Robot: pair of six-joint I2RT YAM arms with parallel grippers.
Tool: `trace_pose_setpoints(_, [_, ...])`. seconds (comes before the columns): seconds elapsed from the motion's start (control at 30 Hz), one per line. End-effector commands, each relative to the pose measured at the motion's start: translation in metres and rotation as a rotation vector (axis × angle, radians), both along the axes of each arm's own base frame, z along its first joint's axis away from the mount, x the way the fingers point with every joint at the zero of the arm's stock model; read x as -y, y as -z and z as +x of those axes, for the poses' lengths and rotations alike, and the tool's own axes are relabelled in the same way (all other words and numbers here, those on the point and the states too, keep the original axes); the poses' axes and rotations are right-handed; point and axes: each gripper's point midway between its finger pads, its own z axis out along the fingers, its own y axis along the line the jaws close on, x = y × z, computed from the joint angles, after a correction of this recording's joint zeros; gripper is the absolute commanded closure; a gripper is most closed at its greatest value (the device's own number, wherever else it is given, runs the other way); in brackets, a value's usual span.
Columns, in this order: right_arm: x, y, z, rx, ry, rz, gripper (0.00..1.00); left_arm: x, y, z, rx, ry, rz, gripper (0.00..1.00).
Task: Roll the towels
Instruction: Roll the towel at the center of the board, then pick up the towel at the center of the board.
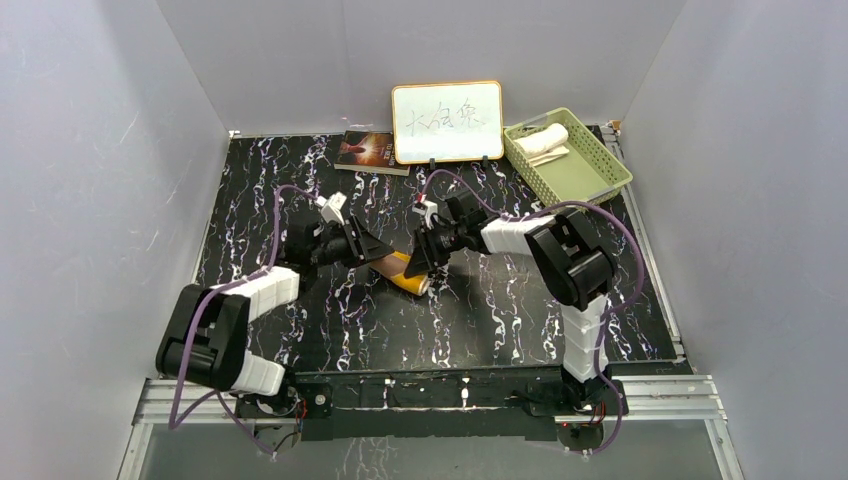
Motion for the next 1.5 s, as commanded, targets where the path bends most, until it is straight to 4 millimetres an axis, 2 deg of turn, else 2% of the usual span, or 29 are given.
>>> trace_pose_setpoints(0.0, [-0.011,0.002,-0.004,-0.178,0.001,0.044,0.64,0.018,-0.026,0.006,0.074,0.068,-0.123,0.57])
trace_pose_setpoints(0.17, [-0.011,0.005,0.004,-0.200,0.031,0.042,0.64,0.022,-0.010,0.017,0.054,0.066,-0.144,0.58])
trace_pose_setpoints(0.37, [-0.006,0.006,0.011,-0.204,0.061,0.039,0.62,0.019,0.026,0.022,0.015,0.041,-0.093,0.59])
trace_pose_setpoints(0.53, [-0.004,0.003,0.021,-0.133,0.087,0.019,0.55,0.015,0.044,0.032,0.020,0.010,-0.050,0.60])
trace_pose_setpoints(0.6, [-0.001,-0.007,0.031,-0.030,0.115,0.008,0.49,0.015,0.048,0.036,0.025,0.004,-0.036,0.61])
trace_pose_setpoints(0.7, [0.009,-0.032,0.051,0.183,0.172,-0.025,0.37,0.013,0.055,0.042,0.031,-0.003,-0.004,0.61])
trace_pose_setpoints(0.83, [0.021,-0.068,0.064,0.464,0.200,-0.095,0.34,0.013,0.064,0.047,0.021,-0.001,0.020,0.61])
trace_pose_setpoints(0.9, [0.020,-0.085,0.054,0.624,0.176,-0.131,0.33,0.013,0.068,0.049,0.014,-0.001,0.027,0.61])
trace_pose_setpoints(0.97, [0.012,-0.092,0.038,0.793,0.130,-0.169,0.33,0.013,0.071,0.051,0.007,-0.002,0.032,0.61])
trace_pose_setpoints(1.07, [-0.002,-0.091,0.012,1.015,0.058,-0.233,0.31,0.014,0.076,0.053,-0.009,0.000,0.042,0.61])
trace_pose_setpoints(1.13, [-0.009,-0.084,0.003,1.059,0.016,-0.253,0.31,0.014,0.078,0.056,-0.013,0.000,0.046,0.62])
trace_pose_setpoints(1.3, [-0.014,-0.061,0.003,1.083,-0.026,-0.351,0.32,0.014,0.078,0.059,-0.013,0.000,0.057,0.62])
trace_pose_setpoints(1.47, [-0.020,-0.062,0.008,1.151,-0.025,-0.362,0.32,0.015,0.077,0.060,-0.010,0.009,0.065,0.62])
